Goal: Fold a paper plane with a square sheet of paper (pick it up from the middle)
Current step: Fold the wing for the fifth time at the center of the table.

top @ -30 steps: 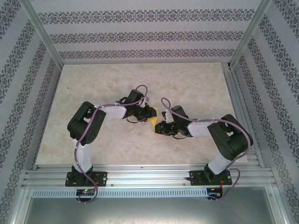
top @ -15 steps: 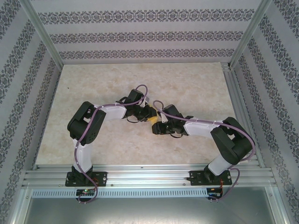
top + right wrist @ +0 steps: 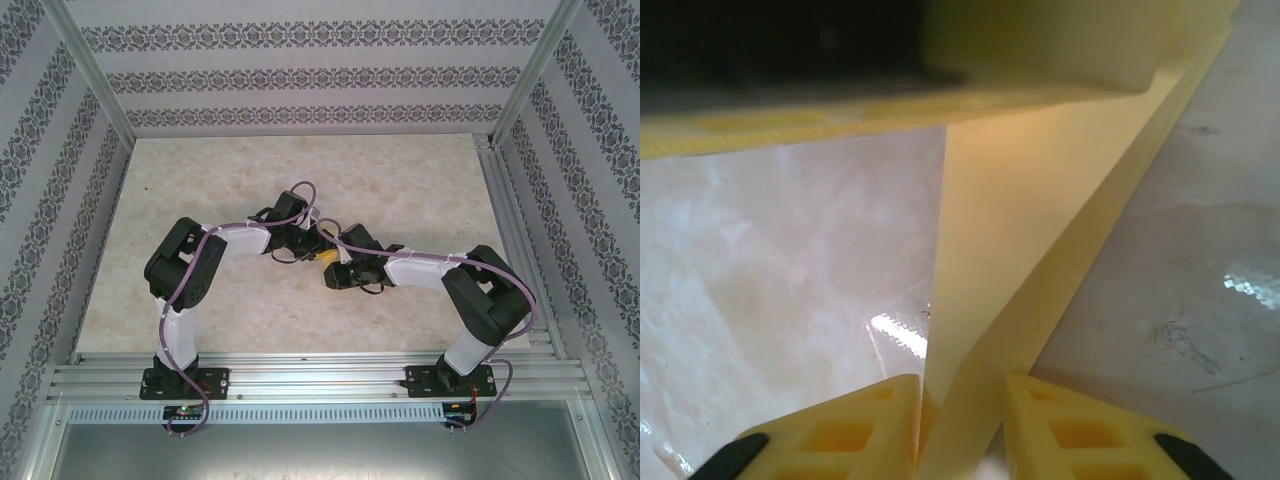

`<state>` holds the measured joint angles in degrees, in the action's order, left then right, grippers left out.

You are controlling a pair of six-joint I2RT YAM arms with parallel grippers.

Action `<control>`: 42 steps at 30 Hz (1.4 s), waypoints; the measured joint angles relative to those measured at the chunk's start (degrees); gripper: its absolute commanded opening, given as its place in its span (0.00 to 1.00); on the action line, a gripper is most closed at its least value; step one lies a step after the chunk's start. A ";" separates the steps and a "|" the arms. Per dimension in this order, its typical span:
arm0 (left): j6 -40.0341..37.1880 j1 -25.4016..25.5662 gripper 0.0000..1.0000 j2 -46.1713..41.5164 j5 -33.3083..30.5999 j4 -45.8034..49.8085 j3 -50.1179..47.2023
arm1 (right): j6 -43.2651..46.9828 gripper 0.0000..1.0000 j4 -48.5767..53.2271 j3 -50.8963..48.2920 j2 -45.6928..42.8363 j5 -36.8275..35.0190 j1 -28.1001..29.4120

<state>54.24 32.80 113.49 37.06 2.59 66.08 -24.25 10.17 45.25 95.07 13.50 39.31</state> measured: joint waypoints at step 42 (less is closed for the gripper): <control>0.00 0.00 0.28 0.33 -0.02 0.13 0.55 | -1.49 0.03 -5.44 -1.64 0.55 6.84 -2.58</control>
<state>54.24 32.80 113.82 37.04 2.72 66.63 -25.74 4.73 43.62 95.61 20.34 36.73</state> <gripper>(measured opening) 0.267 0.044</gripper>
